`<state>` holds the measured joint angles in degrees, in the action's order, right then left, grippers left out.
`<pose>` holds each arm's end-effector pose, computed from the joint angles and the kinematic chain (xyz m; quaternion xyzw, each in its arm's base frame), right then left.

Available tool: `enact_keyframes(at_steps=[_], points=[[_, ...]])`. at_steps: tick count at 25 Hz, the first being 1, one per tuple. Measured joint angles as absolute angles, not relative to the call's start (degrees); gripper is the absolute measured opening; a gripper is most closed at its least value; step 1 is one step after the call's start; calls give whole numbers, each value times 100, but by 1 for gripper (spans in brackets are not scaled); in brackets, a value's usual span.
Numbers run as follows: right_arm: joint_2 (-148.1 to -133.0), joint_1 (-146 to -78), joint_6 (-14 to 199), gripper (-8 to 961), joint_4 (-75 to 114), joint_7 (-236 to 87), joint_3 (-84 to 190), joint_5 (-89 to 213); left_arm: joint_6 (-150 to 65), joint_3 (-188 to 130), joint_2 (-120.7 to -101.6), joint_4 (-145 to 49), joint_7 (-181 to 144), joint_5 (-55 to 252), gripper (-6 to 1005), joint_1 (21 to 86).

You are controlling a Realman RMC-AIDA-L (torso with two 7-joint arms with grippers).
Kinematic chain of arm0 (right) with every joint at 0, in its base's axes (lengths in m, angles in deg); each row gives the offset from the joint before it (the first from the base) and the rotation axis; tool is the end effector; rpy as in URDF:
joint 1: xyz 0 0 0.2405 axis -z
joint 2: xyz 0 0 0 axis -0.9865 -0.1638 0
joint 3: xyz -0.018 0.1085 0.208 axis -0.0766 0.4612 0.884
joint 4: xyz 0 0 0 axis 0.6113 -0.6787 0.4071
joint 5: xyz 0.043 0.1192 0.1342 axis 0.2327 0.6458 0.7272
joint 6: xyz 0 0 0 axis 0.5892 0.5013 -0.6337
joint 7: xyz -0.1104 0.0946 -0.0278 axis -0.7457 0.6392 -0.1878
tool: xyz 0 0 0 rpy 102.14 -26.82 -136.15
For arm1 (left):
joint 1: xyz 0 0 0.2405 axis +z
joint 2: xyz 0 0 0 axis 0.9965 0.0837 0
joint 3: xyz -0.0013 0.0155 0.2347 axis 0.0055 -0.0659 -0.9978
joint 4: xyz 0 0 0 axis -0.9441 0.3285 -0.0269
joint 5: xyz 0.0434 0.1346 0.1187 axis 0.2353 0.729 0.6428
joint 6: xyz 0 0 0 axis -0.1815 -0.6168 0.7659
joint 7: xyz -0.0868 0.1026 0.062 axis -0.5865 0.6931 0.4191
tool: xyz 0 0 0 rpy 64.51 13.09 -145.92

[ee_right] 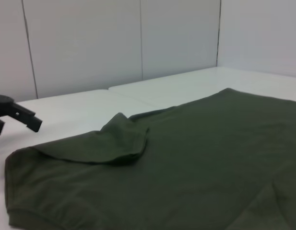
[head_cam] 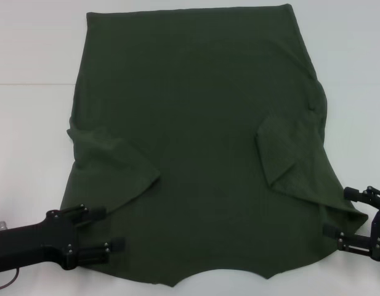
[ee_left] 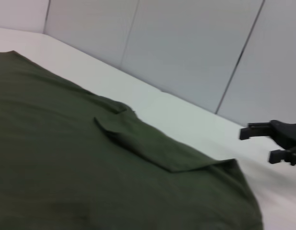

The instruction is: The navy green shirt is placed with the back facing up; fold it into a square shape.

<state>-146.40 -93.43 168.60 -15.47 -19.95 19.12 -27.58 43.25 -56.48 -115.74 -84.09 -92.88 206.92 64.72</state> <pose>0.3053 0.2443 0.0226 -0.9194 0.1756 0.2137 0.2798 -0.2816 0.2483 0.0099 -0.9207 -0.2747 -0.2350 0.1469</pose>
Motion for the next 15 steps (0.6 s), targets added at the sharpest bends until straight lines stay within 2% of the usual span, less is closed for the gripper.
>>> enact_keyframes(at_steps=[9, 12, 15], points=[[-14645, -9391, 16881, 923, -1540, -2004, 1922, -2845, 4405, -5499, -11633, -8651, -9714, 20712, 884, 6487], [-14643, -9397, 16887, 923, -1543, -2006, 1921, -2856, 4710, -5506, -11577, -8855, -10260, 20788, 883, 6513], [-14637, -9415, 16892, 923, -1542, -2007, 1888, -2859, 4983, -5477, -11443, -9069, -11067, 20839, 881, 6535]])
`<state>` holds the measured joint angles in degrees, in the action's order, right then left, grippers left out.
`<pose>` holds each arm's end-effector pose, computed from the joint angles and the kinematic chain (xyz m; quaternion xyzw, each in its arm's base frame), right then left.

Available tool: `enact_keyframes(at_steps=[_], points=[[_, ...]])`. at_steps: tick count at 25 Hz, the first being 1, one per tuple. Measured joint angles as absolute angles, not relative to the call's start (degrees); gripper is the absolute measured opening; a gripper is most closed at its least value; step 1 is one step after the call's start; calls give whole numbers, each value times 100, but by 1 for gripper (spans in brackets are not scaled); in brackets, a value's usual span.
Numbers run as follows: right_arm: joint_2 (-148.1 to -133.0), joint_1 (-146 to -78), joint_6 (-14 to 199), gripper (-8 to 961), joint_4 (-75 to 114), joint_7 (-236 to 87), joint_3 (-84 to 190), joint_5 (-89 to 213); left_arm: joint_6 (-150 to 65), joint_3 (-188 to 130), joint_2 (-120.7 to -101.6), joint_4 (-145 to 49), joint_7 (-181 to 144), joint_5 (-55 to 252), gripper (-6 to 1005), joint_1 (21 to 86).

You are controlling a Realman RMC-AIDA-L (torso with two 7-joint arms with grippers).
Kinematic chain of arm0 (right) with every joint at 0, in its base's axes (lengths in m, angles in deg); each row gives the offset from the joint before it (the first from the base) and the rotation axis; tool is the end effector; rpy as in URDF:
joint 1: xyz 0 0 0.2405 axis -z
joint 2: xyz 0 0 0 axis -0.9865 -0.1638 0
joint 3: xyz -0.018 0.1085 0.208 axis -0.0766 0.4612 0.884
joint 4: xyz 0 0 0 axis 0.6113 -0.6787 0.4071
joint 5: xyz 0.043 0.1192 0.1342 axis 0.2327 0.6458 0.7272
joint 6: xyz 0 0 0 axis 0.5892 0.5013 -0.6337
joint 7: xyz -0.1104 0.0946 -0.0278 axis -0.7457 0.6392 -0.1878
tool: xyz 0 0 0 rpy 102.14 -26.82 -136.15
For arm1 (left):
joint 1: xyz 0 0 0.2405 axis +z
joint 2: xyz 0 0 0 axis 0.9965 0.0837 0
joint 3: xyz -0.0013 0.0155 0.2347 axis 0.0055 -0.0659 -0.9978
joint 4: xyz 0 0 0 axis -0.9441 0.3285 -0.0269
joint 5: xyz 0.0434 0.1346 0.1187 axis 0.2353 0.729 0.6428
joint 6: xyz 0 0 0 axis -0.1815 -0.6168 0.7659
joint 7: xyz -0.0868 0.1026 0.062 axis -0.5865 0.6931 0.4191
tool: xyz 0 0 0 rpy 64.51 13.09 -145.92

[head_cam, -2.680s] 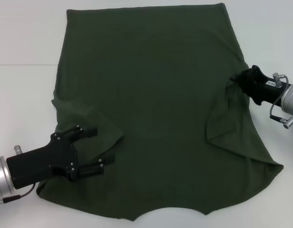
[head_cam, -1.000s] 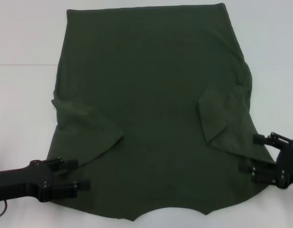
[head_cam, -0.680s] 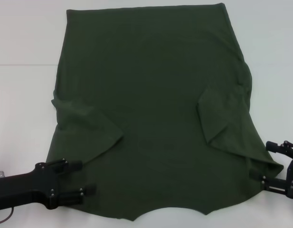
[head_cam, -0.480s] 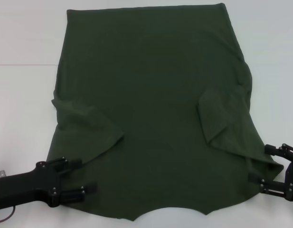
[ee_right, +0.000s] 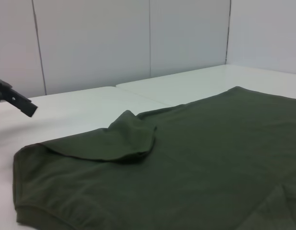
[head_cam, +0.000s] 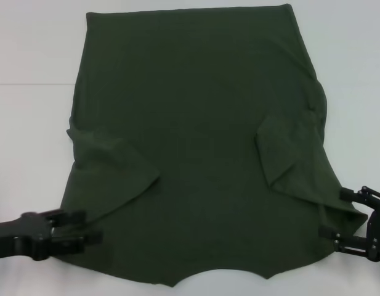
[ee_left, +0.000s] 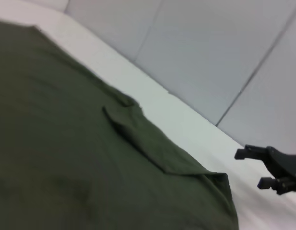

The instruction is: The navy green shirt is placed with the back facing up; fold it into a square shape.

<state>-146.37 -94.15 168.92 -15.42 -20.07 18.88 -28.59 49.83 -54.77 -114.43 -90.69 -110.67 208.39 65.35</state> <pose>0.3026 0.2459 0.0202 -0.9247 0.1678 0.2102 0.2695 -0.2798 0.2450 0.0370 -0.8887 -0.3738 -0.2423 0.1088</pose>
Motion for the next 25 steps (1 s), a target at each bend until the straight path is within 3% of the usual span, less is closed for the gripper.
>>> enact_keyframes(at_steps=[6, 9, 15, 25], points=[[-14636, -9468, 16891, 923, -1540, -2004, 1898, -2862, 5317, -5480, -10871, -9125, -13752, 21450, 876, 6344], [-14640, -9519, 16878, 922, -1533, -1968, 1899, -2862, 5338, -5443, -10739, -9238, -14606, 21713, 876, 6298], [-14646, -9590, 16856, 922, -1521, -1960, 1874, -2862, 4918, -5459, -10746, -9465, -15560, 22157, 875, 6182], [-14653, -9592, 16847, 922, -1507, -1936, 1882, -2862, 4398, -5549, -11039, -9697, -15849, 23094, 875, 5826]])
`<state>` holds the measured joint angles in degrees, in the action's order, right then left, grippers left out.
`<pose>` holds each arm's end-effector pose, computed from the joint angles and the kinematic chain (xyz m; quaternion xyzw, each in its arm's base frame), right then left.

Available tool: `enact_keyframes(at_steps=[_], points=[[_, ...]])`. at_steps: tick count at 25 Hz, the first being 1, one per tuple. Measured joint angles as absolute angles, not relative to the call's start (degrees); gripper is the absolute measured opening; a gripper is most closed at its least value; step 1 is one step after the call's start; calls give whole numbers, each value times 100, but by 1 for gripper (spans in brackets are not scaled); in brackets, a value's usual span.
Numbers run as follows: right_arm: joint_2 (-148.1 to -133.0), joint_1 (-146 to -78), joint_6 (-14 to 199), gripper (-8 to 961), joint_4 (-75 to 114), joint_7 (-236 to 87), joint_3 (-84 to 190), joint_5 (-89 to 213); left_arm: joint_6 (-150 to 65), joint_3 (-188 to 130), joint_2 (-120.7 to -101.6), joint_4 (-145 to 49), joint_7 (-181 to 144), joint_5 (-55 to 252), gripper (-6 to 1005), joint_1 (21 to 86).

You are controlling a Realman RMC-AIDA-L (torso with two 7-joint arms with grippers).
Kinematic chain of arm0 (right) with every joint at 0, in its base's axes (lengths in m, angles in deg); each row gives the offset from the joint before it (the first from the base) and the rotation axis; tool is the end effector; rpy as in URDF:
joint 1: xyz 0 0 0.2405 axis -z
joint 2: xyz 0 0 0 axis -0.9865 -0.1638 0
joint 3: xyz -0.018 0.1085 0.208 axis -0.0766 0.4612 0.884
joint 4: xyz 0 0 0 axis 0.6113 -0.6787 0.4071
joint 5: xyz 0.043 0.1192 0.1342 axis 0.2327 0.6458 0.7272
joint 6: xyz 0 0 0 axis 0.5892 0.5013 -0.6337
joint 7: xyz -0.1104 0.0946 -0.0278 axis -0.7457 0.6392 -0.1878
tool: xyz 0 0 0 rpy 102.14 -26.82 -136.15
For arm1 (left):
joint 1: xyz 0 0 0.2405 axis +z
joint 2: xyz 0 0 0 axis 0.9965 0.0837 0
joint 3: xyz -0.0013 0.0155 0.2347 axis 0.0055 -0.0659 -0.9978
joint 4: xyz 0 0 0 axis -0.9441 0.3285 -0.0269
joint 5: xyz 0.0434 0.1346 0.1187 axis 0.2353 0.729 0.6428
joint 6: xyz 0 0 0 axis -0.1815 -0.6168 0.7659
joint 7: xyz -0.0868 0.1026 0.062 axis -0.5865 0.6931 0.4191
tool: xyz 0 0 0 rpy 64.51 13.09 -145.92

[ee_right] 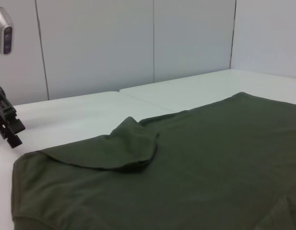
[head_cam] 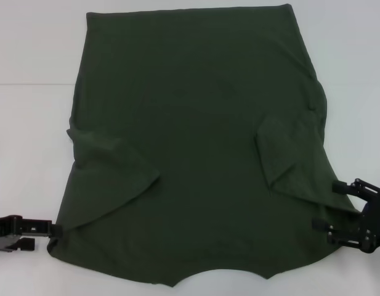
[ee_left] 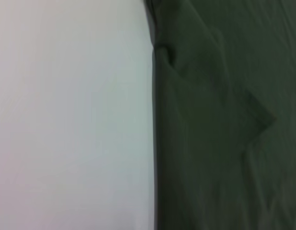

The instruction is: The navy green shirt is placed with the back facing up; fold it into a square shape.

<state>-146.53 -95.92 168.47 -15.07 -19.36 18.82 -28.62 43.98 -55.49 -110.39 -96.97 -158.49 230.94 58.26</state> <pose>0.2955 0.2548 0.0182 -0.9256 0.1633 0.2155 0.2651 -0.3099 0.2744 0.0648 -0.7181 -0.6812 -0.0631 0.1276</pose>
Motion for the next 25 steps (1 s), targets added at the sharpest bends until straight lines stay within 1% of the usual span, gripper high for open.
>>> enact_keyframes(at_steps=[7, 25], points=[[-14653, -9578, 16847, 922, -1456, -1933, 1899, -2862, 4180, -5563, -11110, -9658, -15852, 23108, 876, 5820], [-14650, -9600, 16795, 921, -1407, -1933, 1914, -2862, 3855, -5804, -11081, -9291, -15867, 23109, 874, 5768]])
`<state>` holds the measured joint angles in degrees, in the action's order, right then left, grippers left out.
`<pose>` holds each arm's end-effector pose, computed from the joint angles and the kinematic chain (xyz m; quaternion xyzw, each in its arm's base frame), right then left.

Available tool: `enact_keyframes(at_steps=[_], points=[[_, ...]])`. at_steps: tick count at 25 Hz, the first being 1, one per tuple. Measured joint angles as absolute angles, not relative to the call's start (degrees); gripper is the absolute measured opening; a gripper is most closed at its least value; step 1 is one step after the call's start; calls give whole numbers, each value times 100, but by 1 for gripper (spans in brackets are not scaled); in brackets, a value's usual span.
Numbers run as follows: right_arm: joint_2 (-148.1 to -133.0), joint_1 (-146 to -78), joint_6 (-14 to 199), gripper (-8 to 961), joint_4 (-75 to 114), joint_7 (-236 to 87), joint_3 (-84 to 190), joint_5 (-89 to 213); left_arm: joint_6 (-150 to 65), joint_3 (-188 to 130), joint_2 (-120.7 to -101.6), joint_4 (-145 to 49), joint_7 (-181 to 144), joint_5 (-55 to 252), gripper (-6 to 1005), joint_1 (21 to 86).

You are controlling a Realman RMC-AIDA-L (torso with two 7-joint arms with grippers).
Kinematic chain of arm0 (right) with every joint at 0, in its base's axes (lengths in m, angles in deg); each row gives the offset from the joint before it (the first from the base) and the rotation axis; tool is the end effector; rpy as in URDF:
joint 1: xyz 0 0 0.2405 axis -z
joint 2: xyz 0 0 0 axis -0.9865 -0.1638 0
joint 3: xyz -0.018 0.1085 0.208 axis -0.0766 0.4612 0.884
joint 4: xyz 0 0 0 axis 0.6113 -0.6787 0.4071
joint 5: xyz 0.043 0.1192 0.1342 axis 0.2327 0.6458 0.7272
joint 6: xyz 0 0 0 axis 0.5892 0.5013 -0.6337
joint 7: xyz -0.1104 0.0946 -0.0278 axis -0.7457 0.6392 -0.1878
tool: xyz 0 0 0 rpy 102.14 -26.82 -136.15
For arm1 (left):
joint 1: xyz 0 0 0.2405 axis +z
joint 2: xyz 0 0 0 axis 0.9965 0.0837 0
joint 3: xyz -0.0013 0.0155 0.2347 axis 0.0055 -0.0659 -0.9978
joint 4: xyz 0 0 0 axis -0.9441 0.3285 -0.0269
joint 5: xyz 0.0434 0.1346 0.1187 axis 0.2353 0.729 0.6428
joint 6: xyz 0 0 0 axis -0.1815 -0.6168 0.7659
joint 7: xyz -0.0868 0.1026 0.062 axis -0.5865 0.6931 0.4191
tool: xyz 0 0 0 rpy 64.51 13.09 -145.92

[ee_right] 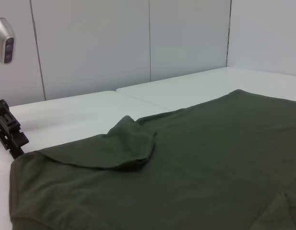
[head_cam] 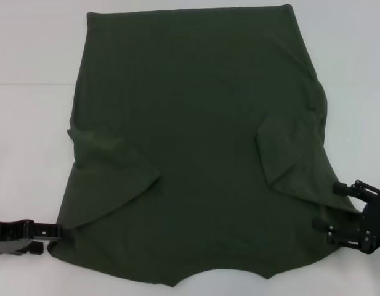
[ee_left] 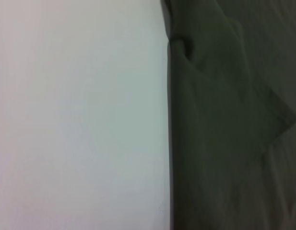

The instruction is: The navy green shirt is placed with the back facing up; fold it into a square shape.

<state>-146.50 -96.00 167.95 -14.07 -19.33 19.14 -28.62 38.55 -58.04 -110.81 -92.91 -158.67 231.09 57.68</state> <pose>0.2975 0.2543 0.0165 -0.9233 0.1723 0.2163 0.2666 -0.3150 0.2787 0.0485 -0.7130 -0.6863 -0.0517 0.1340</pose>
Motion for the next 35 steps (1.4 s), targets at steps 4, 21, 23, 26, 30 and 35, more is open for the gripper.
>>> enact_keyframes(at_steps=[4, 21, 23, 26, 30, 35], points=[[-14639, -9613, 16788, 921, -1373, -1933, 1914, -2862, 3843, -5797, -11080, -9258, -15872, 23108, 873, 5752], [-14631, -9598, 16777, 920, -1355, -1933, 1914, -2865, 3836, -5823, -11347, -9244, -15882, 23103, 875, 5518], [-14631, -9593, 16777, 920, -1355, -1933, 1914, -2867, 3835, -5822, -11354, -9257, -15886, 23107, 876, 5517], [-14631, -9593, 16777, 920, -1355, -1933, 1915, -2868, 3860, -5822, -11382, -9335, -15835, 23095, 876, 5517], [-14633, -9596, 16782, 920, -1355, -1900, 1936, -2870, 3887, -5899, -11470, -9634, -15809, 23127, 826, 5542], [-14617, -9612, 16783, 919, -1355, -1802, 1968, -2870, 3846, -5959, -11448, -9625, -15810, 23129, 683, 5522]])
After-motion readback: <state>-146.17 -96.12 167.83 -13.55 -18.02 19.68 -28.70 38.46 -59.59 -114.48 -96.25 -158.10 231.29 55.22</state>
